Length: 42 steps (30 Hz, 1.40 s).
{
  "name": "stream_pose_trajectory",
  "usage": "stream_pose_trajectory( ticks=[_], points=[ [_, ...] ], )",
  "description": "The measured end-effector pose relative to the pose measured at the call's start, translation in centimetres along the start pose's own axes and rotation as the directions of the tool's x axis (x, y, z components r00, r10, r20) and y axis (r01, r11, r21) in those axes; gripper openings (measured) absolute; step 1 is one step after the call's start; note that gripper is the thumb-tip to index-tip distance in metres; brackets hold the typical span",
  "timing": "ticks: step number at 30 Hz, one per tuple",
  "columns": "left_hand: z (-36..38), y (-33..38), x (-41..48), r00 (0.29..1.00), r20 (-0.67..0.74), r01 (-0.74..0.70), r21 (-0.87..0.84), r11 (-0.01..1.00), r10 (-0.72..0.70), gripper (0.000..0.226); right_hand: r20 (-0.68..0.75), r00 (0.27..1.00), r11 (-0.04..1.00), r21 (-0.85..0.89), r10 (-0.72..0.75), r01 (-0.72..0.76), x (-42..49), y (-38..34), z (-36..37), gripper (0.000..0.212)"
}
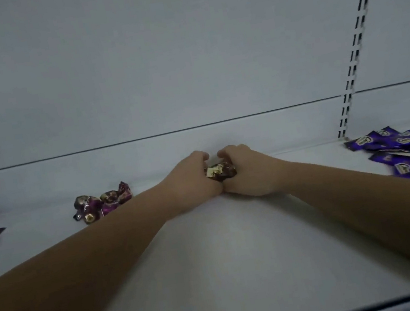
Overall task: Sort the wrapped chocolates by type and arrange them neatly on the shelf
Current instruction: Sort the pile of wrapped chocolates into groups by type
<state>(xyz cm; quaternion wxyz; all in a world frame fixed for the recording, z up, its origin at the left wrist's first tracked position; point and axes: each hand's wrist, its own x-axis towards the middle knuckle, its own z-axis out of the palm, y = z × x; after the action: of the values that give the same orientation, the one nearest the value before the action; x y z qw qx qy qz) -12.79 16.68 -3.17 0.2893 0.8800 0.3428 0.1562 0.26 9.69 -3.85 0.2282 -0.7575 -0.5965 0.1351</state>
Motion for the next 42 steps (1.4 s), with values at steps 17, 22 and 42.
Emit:
stream_pose_trajectory(
  ticks=[17, 22, 42],
  points=[
    [0.7, 0.7, -0.4, 0.986, -0.051, -0.167, -0.202, 0.965, 0.16, 0.034, -0.09, 0.994, 0.885, 0.466, 0.063, -0.014, -1.0, 0.1, -0.2, 0.048],
    [0.4, 1.2, -0.3, 0.947, -0.17, -0.253, 0.127, 0.959, 0.272, 0.033, -0.265, 0.964, 1.0, -0.031, -0.009, 0.001, -3.3, -0.6, -1.9, 0.03],
    [9.9, 16.7, -4.8, 0.879, 0.161, -0.46, 0.532, 0.711, 0.448, 0.031, -0.245, 0.97, 0.908, -0.408, -0.007, -0.096, -19.1, 11.3, -11.1, 0.015]
  ],
)
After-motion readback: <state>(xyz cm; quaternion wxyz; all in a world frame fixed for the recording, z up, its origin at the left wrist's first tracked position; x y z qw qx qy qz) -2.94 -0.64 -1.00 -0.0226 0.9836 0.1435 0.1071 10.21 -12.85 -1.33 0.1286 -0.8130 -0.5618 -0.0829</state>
